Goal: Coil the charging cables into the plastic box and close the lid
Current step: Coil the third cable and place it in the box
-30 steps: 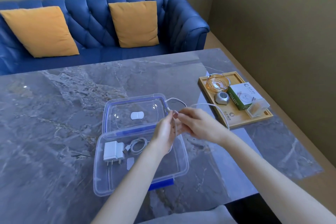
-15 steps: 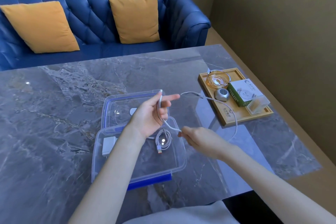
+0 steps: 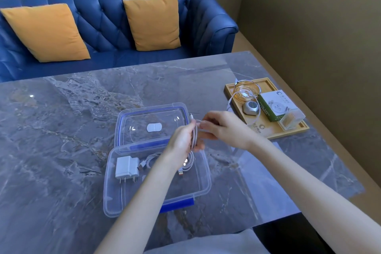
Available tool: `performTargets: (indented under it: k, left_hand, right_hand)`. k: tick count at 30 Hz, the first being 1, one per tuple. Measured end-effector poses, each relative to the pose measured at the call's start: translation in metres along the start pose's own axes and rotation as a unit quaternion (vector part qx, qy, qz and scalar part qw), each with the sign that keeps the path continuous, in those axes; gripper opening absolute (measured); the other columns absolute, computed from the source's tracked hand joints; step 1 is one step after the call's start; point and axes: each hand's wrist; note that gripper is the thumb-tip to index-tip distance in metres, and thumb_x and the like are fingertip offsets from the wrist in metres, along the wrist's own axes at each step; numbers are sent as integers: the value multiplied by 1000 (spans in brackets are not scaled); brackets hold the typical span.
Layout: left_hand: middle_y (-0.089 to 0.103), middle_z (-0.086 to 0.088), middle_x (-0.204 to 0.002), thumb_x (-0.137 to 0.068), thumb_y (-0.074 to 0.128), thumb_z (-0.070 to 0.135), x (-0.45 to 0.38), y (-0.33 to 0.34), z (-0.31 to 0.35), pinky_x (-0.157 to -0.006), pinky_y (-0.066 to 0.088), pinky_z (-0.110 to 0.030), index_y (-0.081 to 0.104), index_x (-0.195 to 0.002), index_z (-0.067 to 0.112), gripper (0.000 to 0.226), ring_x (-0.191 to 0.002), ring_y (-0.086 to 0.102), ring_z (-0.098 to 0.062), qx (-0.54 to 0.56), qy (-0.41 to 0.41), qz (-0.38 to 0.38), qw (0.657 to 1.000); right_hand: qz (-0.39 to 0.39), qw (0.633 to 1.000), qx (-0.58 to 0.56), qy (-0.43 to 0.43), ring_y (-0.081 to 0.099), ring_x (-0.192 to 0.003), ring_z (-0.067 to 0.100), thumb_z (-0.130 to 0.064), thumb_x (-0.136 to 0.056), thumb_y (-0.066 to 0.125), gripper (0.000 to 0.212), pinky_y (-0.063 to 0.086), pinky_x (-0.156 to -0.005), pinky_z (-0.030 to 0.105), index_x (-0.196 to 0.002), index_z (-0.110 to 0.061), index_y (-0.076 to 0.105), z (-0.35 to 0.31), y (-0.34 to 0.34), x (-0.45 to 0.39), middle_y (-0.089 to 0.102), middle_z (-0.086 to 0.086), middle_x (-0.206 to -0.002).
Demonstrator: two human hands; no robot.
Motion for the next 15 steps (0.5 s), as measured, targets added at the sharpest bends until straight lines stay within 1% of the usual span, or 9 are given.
performTargets:
  k: [2, 3, 5, 7, 8, 9, 11, 13, 15]
  left_hand:
    - [65, 2, -45, -100, 26, 26, -3, 3, -1, -39, 35, -18, 57, -79, 10, 41, -36, 55, -9, 5, 36, 47, 998]
    - [67, 3, -50, -100, 27, 26, -4, 4, -1, -43, 39, -19, 61, -87, 7, 41, -42, 60, -8, 13, 46, 62, 997]
    - [70, -4, -75, -100, 27, 28, -7, 4, -3, -50, 49, -18, 58, -114, 4, 41, -58, 64, -8, 62, 55, 73, 994]
    - [67, -14, -100, -99, 28, 31, -7, 2, -3, -54, 53, -15, 51, -125, 3, 44, -73, 65, -10, 103, 58, 77, 990]
    - [69, -16, -104, -99, 28, 32, -6, 2, -3, -55, 53, -15, 51, -125, 2, 46, -76, 66, -12, 119, 59, 77, 988]
    - [73, -13, -98, -99, 27, 33, -6, 2, -2, -53, 52, -16, 51, -124, 1, 47, -75, 67, -13, 140, 62, 72, 986]
    - [76, -1, -71, -100, 23, 33, -6, 0, 1, -45, 48, -14, 49, -122, 2, 46, -63, 70, -9, 202, 65, 55, 976]
    - [70, 6, -54, -100, 22, 33, -7, -6, 5, -42, 46, -11, 48, -125, 0, 49, -50, 66, -4, 265, 70, 49, 960]
    - [56, 10, -39, -100, 25, 33, -7, -14, 12, -39, 43, -11, 49, -125, -2, 50, -36, 54, -1, 301, 66, 28, 951]
  right_hand:
    - [14, 1000, 0, -13, 47, -65, 24, -19, -95, 44, 24, 37, -64, 32, -82, -3, 56, -7, 6, 5, 54, 1, -68]
    - [16, 1000, 1, -18, 48, -65, 22, -18, -96, 41, 23, 39, -65, 32, -82, -5, 54, -9, 8, 8, 55, -1, -68]
    - [10, 1000, -6, -25, 46, -56, 12, -16, -97, 38, 19, 38, -59, 27, -83, -13, 50, -12, 12, 13, 52, -8, -63]
    - [5, 1000, -19, -23, 43, -51, 9, -13, -96, 37, 16, 39, -57, 30, -90, -8, 51, -13, 16, 17, 53, -3, -63]
    - [7, 1000, -21, -22, 45, -52, 15, -13, -96, 37, 17, 41, -59, 34, -97, -4, 51, -14, 18, 19, 55, 3, -67]
    - [13, 999, -18, -24, 47, -55, 22, -14, -96, 36, 19, 44, -62, 37, -103, -3, 51, -15, 21, 21, 58, 9, -72]
    - [21, 999, 18, -39, 54, -65, 36, -19, -96, 35, 20, 48, -65, 43, -104, -5, 48, -16, 27, 26, 64, 16, -80]
    - [9, 996, 69, -62, 56, -72, 42, -24, -97, 35, 21, 46, -64, 44, -100, -6, 45, -18, 36, 32, 65, 21, -83]
    - [-21, 992, 99, -76, 54, -73, 43, -26, -98, 34, 23, 42, -63, 43, -95, -5, 44, -15, 43, 37, 63, 22, -83]
Point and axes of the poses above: each hand's wrist, its own x-axis away from the middle knuckle, its own y-axis out of the palm, z = x × y
